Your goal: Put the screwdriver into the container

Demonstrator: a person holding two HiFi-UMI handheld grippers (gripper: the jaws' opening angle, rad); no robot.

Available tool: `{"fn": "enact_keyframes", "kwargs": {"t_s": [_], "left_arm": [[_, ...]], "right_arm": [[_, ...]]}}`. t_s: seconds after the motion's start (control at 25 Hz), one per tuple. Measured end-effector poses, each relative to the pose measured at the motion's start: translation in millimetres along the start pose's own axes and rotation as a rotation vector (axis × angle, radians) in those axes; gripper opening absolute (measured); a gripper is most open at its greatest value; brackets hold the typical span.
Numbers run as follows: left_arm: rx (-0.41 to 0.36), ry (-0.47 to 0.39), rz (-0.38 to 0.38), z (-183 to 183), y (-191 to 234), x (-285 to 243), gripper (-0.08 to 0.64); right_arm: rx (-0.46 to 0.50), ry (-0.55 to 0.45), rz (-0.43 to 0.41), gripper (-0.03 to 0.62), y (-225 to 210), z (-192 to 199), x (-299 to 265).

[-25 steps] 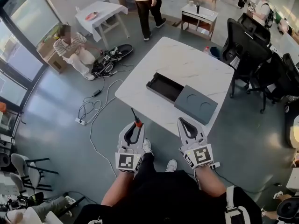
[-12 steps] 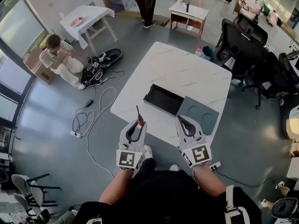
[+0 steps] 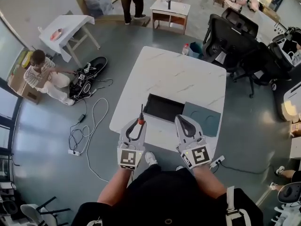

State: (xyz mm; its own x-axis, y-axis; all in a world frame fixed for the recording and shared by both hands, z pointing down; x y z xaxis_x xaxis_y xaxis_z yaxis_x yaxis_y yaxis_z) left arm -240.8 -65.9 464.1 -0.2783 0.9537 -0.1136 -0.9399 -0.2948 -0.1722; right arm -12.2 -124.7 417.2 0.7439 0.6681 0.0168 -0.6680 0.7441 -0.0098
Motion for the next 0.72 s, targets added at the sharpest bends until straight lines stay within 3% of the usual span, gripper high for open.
{"fn": "enact_keyframes", "kwargs": {"t_s": [0.32,0.52,0.72], "left_arm": [[-0.08,0.02,0.122,15.2,25.4,-25.5,0.101],[-0.154,0.015,0.127,20.4,38.1,-42.4,0.101],[-0.234,0.068,0.136,31.0,34.3,-62.1,0.101]], "right_arm": [[-0.026,0.023,0.143,0.006,0.6,11.6,1.2],[-0.01,0.028,0.168,0.006,-12.0,14.7,5.7],[0.0,0.04,0.156,0.006,-32.5,14.3,6.9]]}}
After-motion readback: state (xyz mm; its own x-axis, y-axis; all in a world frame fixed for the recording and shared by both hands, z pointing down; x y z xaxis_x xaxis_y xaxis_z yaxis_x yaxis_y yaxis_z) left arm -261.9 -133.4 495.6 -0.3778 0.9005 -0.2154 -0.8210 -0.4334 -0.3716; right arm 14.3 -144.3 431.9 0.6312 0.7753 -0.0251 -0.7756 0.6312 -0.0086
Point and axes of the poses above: the fingertips, and each gripper's own axes: x backward along the fingers, y to its left, z out of its underside, the point moved 10 cm from there along x, backward along the fingers, and after that the axes turned 1 degree about -x, right-handed, at the moved point
